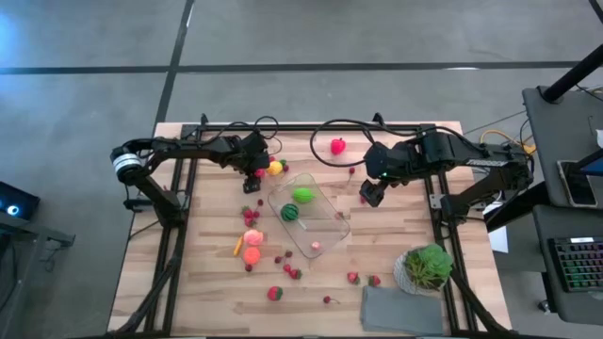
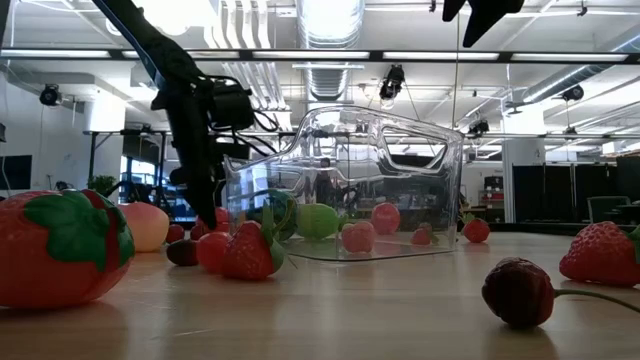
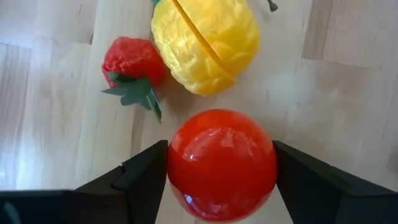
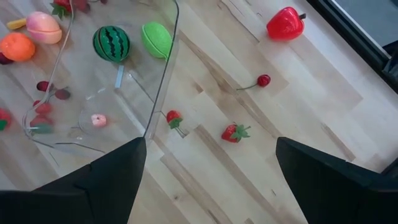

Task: Pick and placing Produce into tupperware
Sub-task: Put the red tomato into the transparent bin

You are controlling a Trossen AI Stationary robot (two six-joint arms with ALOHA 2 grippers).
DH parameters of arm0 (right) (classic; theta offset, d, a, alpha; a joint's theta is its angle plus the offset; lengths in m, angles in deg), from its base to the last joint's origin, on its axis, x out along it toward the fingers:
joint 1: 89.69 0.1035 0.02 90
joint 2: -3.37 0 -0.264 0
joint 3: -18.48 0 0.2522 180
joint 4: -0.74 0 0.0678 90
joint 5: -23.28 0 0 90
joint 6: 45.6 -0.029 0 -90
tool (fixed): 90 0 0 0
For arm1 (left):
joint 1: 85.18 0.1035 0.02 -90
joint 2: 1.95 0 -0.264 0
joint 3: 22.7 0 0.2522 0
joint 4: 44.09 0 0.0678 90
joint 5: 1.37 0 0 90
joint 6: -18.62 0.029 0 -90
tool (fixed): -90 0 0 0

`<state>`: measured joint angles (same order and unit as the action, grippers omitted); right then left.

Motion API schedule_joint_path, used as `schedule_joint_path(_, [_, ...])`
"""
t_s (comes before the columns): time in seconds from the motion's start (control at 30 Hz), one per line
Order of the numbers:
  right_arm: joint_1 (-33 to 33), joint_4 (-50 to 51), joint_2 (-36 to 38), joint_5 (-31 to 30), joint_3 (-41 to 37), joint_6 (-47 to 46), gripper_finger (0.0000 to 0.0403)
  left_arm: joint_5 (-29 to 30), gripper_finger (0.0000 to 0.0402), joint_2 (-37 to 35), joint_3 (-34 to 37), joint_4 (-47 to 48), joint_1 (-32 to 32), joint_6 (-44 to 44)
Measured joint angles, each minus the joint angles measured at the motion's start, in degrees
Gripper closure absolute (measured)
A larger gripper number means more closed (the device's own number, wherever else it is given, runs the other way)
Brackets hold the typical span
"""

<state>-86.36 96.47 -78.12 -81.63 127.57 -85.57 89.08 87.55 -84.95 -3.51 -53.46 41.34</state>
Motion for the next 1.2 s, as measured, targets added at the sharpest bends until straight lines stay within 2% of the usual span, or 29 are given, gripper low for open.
schedule_joint_path(0.13, [0.0,0.0,0.0,-0.2,0.0,0.0,0.0051,0.0,0.0154,-2.6,-1.7,3.4,-1.0,-2.8])
schedule_joint_path(0.3, [0.0,-0.1,0.0,-0.2,0.0,0.0,0.0051,0.0,0.0164,-10.5,-4.4,7.4,-4.1,-9.4])
schedule_joint_path(0.43, [-0.4,-0.5,0.0,-0.1,0.0,-0.1,0.0051,-3.0,0.0160,-18.8,-6.6,5.9,-8.8,-15.3])
schedule_joint_path(0.57, [-1.3,-1.6,0.0,-0.1,0.0,-0.1,0.0051,-4.0,0.0160,-22.9,-7.0,2.2,-14.0,-16.4])
schedule_joint_path(0.67, [-1.9,-3.1,0.0,-0.1,0.0,0.0,0.0051,-4.5,0.0159,-22.4,-6.4,0.2,-16.4,-17.5])
schedule_joint_path(0.8, [-2.0,-4.5,0.0,0.3,0.0,0.0,0.0051,-4.7,0.0159,-18.4,-6.7,-3.1,-18.5,-17.7])
schedule_joint_path(0.97, [-2.0,-4.9,0.0,1.3,-0.2,-0.5,0.0051,-4.9,0.0159,-13.8,-7.2,-11.5,-20.1,-17.8])
schedule_joint_path(1.07, [-2.0,-4.9,-0.1,1.8,-0.5,-0.9,0.0051,-4.8,0.0159,-11.3,-7.2,-11.4,-20.8,-18.0])
schedule_joint_path(1.13, [-2.0,-4.9,-0.1,1.9,-0.8,-2.0,0.0051,-4.8,0.0159,-9.8,-7.2,-10.8,-21.1,-21.7])
schedule_joint_path(1.2, [-2.0,-4.8,-0.1,1.9,-1.1,-3.2,0.0051,-5.1,0.0158,-8.0,-7.2,-10.3,-21.2,-30.0])
